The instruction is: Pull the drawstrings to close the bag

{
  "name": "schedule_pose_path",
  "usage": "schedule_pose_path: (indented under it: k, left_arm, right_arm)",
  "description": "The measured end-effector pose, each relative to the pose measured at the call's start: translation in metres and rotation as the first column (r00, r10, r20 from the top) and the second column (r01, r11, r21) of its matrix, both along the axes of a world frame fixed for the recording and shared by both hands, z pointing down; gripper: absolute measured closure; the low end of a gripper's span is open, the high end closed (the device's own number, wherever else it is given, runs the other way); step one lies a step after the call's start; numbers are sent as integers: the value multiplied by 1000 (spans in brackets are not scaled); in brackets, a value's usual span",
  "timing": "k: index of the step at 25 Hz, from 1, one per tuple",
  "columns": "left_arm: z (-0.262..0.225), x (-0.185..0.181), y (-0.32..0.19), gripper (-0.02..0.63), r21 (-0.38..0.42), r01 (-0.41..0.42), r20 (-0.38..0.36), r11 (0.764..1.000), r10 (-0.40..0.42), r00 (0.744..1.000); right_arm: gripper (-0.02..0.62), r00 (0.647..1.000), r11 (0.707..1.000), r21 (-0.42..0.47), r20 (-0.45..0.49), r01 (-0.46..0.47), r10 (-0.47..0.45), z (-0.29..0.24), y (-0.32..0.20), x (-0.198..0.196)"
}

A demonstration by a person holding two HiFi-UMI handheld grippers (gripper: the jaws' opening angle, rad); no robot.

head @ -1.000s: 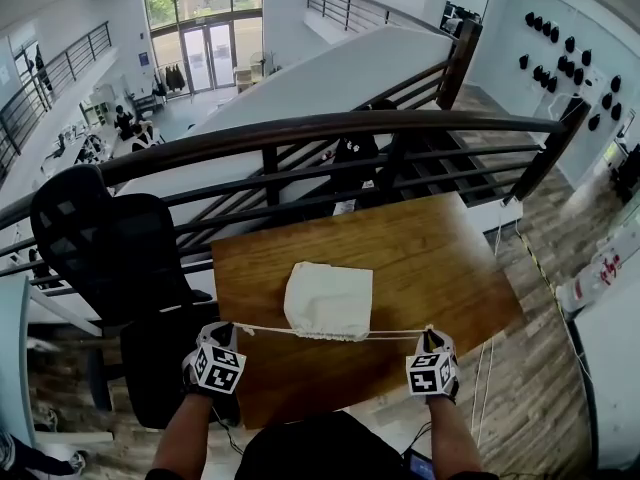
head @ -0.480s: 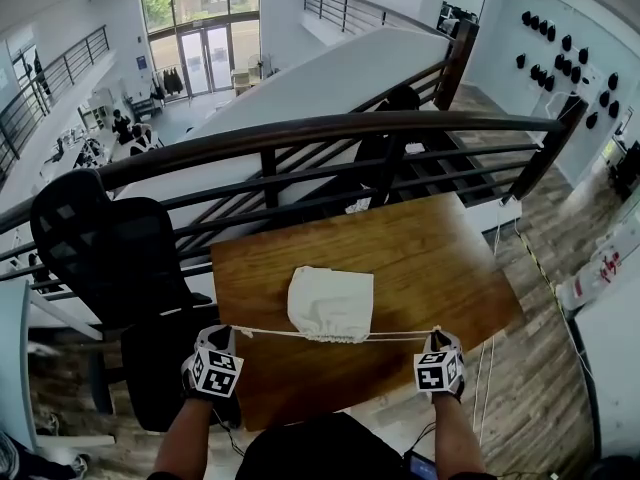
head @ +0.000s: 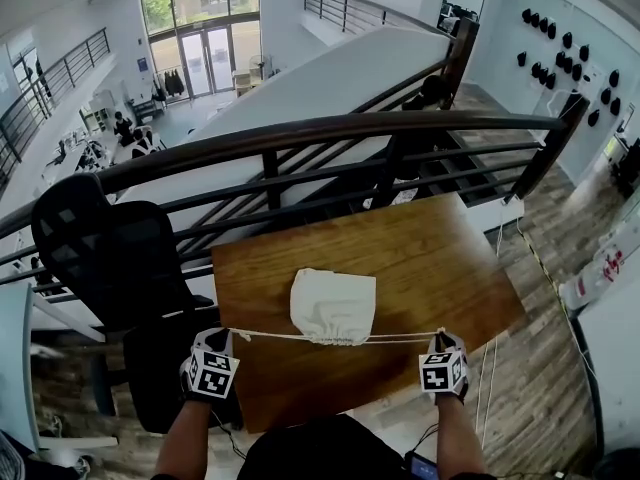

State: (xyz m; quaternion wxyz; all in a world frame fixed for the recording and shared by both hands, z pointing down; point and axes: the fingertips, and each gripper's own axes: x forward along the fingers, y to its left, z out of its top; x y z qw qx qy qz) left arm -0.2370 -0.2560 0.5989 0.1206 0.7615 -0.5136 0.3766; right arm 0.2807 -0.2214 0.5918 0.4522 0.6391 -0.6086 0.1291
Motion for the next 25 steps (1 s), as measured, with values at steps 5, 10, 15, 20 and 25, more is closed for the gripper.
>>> schedule_pose_path:
  k: [5,10,15,20,25]
  left_arm:
    - [6,-2,2,592,-11,8,4,1000,-8,1000]
    - [9,-3,-2,592,-20,18,-2,1000,-18,1000]
    - [15,2,0,592,-29,-18,31,999,19,999]
    - [15,13,-8,592,-39,-19,83,999,22,996]
    - [24,29,-8,589,-52,-70,135,996,76,988]
  right_arm:
    - [563,999,1000,-1,29,-22,22,0,0,5]
    - [563,1000,1000,-13,1,9,-9,6,-5,5]
    - [563,1000,1000,-25,1,-8,8,13,-6,7]
    - [563,999,999,-46,25,-30,31,20,-7,7]
    - [556,999,998,-53,45,-28,31,31,-14,-2]
